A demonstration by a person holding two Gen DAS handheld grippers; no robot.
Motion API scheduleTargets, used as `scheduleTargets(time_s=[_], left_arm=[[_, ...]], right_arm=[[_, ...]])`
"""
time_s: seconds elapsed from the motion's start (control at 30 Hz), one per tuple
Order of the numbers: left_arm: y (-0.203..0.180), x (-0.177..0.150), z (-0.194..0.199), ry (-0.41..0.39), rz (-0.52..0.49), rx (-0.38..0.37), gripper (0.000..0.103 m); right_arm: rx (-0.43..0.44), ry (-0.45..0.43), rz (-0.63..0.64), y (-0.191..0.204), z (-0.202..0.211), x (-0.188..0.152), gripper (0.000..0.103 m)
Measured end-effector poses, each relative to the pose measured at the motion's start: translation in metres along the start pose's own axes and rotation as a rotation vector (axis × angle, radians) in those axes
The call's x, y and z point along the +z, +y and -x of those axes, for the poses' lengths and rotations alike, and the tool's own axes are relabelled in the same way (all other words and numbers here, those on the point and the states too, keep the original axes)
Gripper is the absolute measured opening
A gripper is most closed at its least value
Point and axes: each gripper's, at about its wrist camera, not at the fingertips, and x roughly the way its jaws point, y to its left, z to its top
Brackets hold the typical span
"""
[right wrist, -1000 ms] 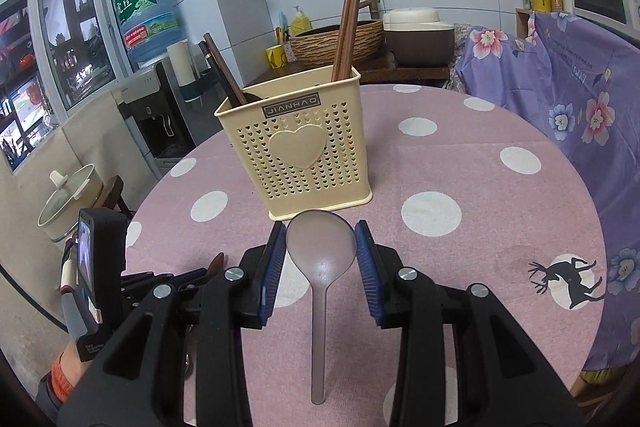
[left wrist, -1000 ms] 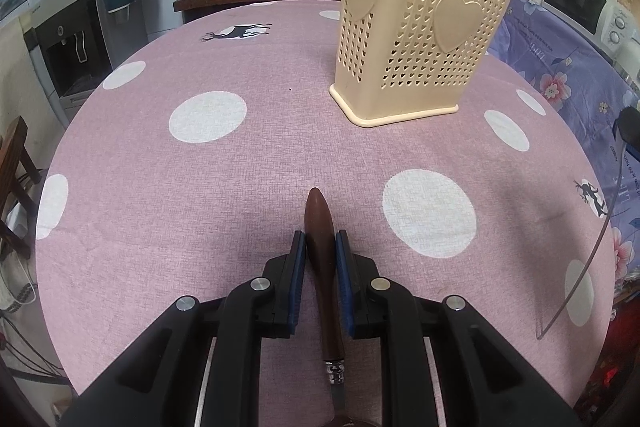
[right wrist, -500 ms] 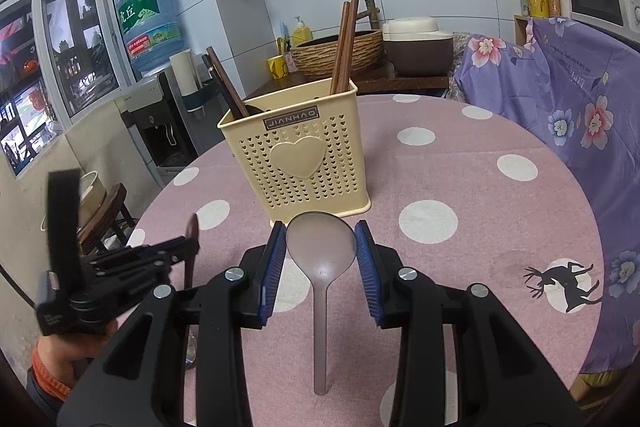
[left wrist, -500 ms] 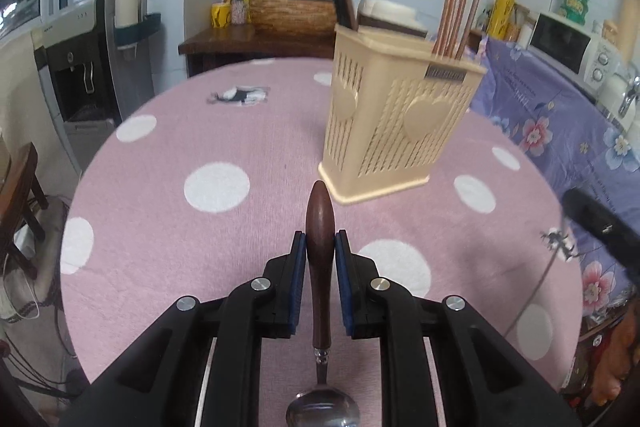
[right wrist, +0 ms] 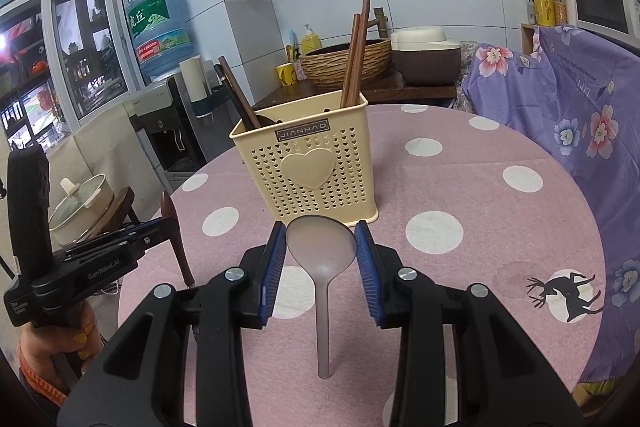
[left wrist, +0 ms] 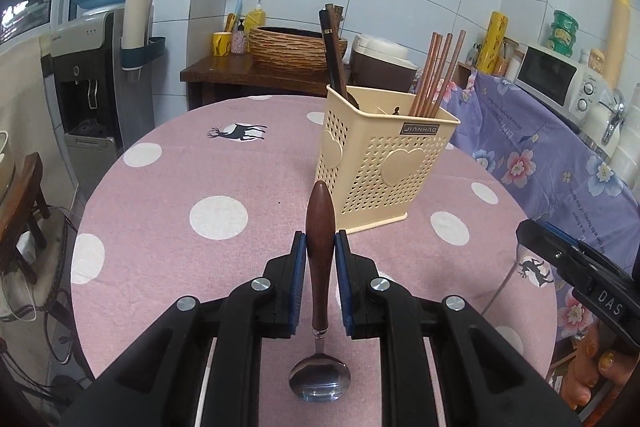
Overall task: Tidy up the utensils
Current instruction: 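Lift both spoons and carry them toward the cream holder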
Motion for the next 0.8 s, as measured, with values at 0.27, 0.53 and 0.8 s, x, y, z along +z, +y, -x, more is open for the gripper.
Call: scheduleTargets(time_s=[0.27,0.53,0.8], left_arm=[[-0.002,0.002,0.004,-0.01,-0.007,-0.01,0.016],[-0.007,0.009,0.008,-0.026,-0.028,-0.025,0.016],[-0.01,0.015,0.009,-0.039,-0.034,-0.045,0.016]], right_arm=[[0.004,-0.003,0.0,-0.001,0.001,0.003,0.036],[0.023,0.001,0.007,-0.003,-0.001,0.012,0.036],[0.02,-0.005,0.007,-0.008,-0.002,0.018,0.036]])
